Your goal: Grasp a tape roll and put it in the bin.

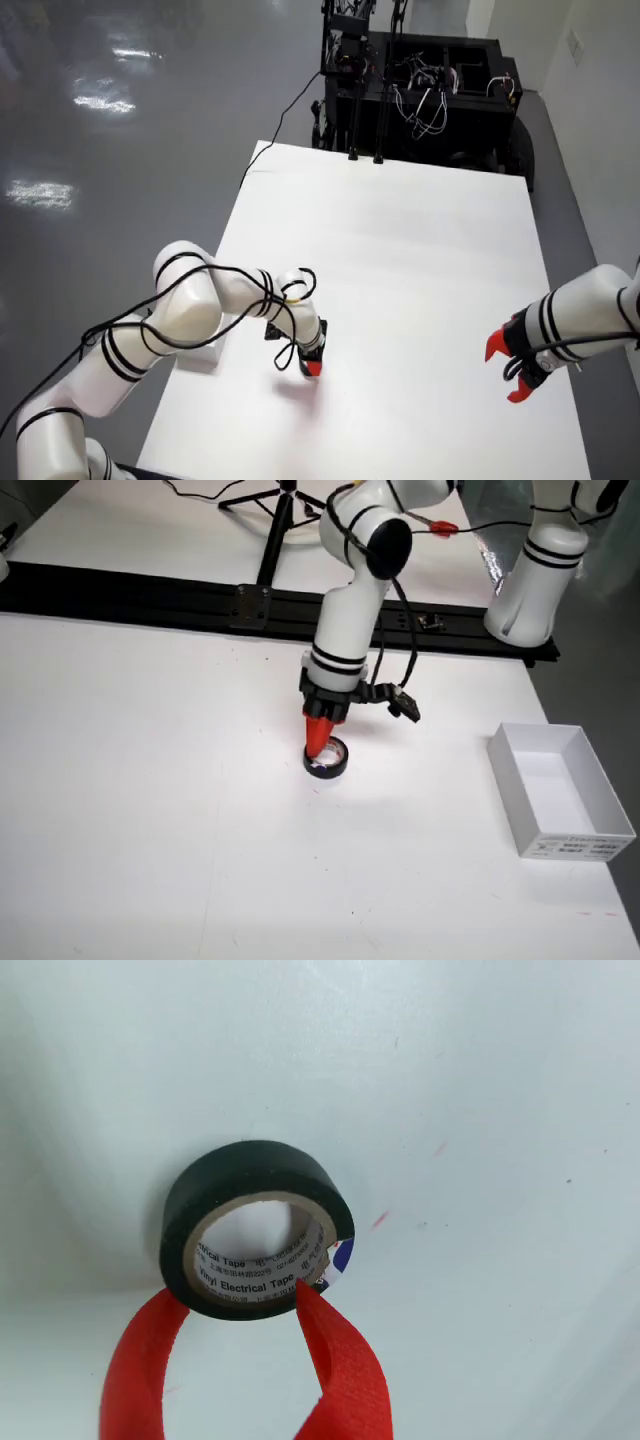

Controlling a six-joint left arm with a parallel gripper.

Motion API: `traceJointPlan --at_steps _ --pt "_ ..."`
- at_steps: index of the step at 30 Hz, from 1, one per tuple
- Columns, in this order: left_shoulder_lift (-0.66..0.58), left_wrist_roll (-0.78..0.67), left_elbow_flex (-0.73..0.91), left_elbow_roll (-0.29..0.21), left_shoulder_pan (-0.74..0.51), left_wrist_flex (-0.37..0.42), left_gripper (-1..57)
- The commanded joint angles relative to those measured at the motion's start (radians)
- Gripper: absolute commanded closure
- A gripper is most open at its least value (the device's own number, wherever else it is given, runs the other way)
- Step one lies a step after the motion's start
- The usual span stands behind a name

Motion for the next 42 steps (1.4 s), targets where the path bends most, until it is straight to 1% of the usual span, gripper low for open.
traceJointPlan --at_steps 1,15,18,23,24,26,27,28,37,39,41,42 --pt "0.006 0.0 -0.015 -0.002 0.011 0.058 33.7" --pt "0.002 0.0 -0.001 0.006 0.012 0.061 35.1" --pt "0.0 0.0 0.002 0.014 0.017 0.058 38.8" --pt "-0.001 0.002 0.005 0.02 0.022 0.057 41.1" --pt "-0.001 0.002 0.005 0.02 0.023 0.057 45.5" --pt "-0.001 0.002 0.005 0.02 0.023 0.053 51.3" --pt "-0.001 0.002 0.005 0.02 0.023 0.052 55.2" --pt "-0.001 0.002 0.005 0.02 0.023 0.049 57.0" --pt "-0.001 0.002 0.002 0.014 0.008 0.066 57.0" --pt "0.0 0.002 -0.007 0.012 0.0 0.086 57.0" --pt "-0.009 0.002 -0.019 0.023 -0.012 0.11 57.0" --pt "-0.021 0.002 -0.027 0.038 -0.018 0.126 57.0"
